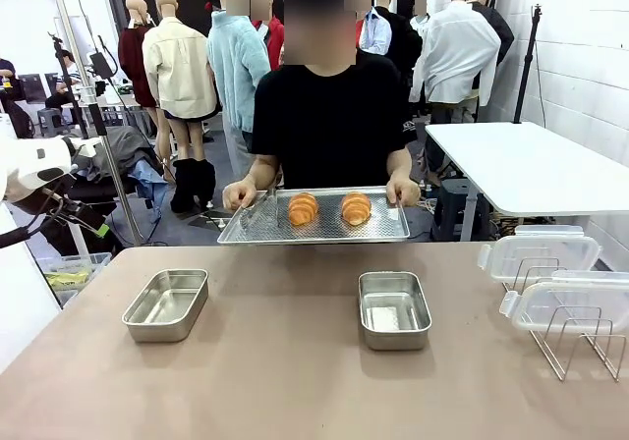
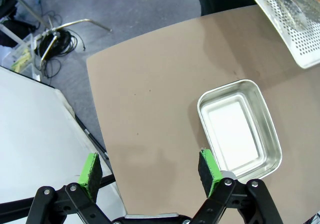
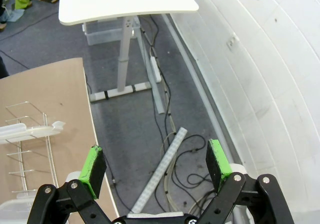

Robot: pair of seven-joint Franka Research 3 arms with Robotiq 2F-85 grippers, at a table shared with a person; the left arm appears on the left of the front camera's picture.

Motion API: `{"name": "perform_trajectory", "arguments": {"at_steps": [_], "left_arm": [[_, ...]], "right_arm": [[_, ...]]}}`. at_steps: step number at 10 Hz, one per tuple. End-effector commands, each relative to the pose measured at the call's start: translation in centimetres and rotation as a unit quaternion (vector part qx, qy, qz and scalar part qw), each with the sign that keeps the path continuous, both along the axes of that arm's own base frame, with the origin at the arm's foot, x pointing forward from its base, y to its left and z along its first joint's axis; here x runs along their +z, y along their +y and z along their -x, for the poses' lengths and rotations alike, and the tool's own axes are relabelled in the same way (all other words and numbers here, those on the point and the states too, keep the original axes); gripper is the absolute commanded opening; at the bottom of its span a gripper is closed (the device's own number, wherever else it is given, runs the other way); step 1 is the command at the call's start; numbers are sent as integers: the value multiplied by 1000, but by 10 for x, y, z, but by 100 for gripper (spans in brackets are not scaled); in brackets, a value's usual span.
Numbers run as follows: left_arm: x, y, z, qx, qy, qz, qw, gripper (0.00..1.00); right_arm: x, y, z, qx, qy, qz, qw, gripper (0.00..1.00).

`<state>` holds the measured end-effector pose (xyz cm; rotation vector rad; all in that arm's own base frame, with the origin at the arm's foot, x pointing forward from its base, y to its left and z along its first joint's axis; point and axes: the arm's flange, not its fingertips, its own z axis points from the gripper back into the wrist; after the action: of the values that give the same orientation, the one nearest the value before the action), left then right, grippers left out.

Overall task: Place the bread in airtight containers.
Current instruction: Lift both Airtight Container.

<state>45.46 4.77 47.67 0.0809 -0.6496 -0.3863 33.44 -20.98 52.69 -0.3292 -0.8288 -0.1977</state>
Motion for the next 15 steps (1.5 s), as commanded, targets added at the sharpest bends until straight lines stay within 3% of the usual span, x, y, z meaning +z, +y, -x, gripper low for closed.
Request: {"name": "perform_trajectory", "arguments": {"at_steps": [1, 11, 13, 15], "left_arm": [[0, 2, 3, 1, 0, 0, 1000, 100], [0, 0, 0, 0, 0, 0, 1000, 100], [19, -41, -6, 15, -23, -7, 1000, 100], [44, -69, -8, 10, -42, -12, 999, 100]], "right_arm": [[-3, 2, -2, 1, 7, 6, 1000, 100], [0, 0, 0, 0, 0, 0, 1000, 100], [61, 31, -18, 20, -15, 15, 1000, 100], [125, 100, -33, 49, -12, 16, 999, 100]]}}
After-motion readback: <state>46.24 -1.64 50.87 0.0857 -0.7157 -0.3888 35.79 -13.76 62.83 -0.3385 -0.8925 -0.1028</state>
